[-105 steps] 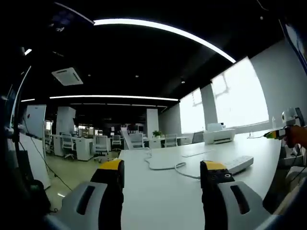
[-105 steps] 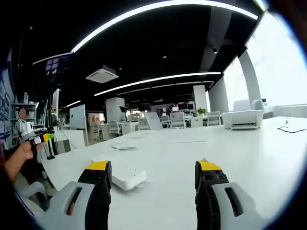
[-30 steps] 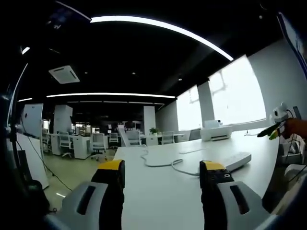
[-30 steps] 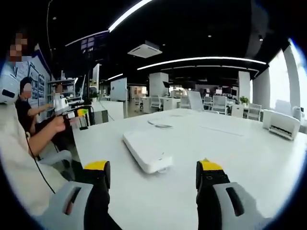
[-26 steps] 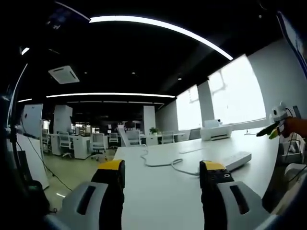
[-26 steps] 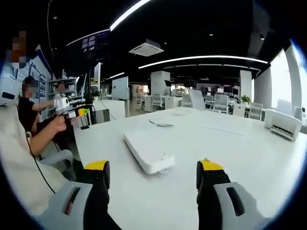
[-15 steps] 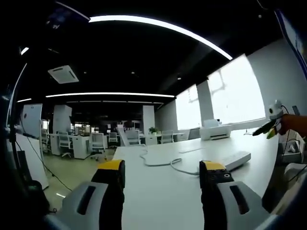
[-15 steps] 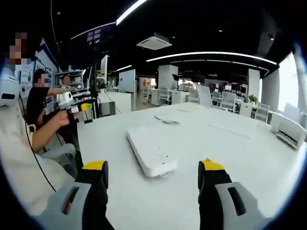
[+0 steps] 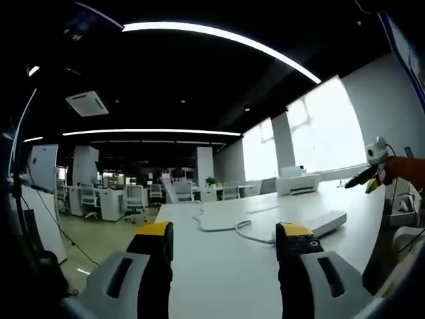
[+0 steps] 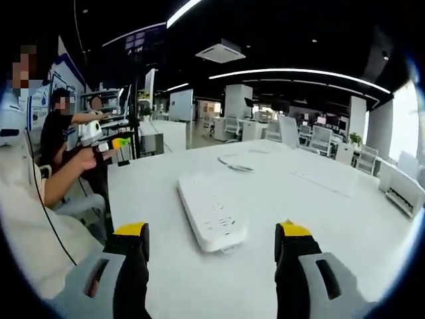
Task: Pick up the power strip scattered on the table, fix it on the side mounting bracket of the table, and press the switch
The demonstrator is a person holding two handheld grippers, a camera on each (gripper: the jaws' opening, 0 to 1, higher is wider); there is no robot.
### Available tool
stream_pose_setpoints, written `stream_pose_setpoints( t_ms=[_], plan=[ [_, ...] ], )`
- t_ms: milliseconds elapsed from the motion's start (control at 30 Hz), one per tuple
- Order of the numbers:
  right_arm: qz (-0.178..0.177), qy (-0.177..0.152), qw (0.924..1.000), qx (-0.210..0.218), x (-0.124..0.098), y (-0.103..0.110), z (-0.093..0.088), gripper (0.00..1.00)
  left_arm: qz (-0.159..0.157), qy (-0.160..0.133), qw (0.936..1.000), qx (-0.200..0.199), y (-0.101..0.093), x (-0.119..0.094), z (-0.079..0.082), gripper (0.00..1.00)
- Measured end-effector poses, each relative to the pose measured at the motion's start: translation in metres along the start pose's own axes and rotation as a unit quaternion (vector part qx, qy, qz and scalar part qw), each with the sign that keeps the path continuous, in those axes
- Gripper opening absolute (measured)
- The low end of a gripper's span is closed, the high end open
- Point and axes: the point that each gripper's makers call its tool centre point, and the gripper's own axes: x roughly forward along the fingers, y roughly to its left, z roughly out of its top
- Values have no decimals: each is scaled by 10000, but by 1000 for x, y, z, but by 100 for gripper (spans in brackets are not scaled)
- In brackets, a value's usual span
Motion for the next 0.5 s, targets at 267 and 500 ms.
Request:
stream_pose_setpoints(
  t_ms=[267,500],
  plan=[
    [117,193,9997,-127,8,-3,1,73,-4,7,10000,-4,-1,0,-1,66],
    [246,446,9985,-181,21,-6,-7,73,-30,14,10000,-11,-2,1,-1,66]
  ],
)
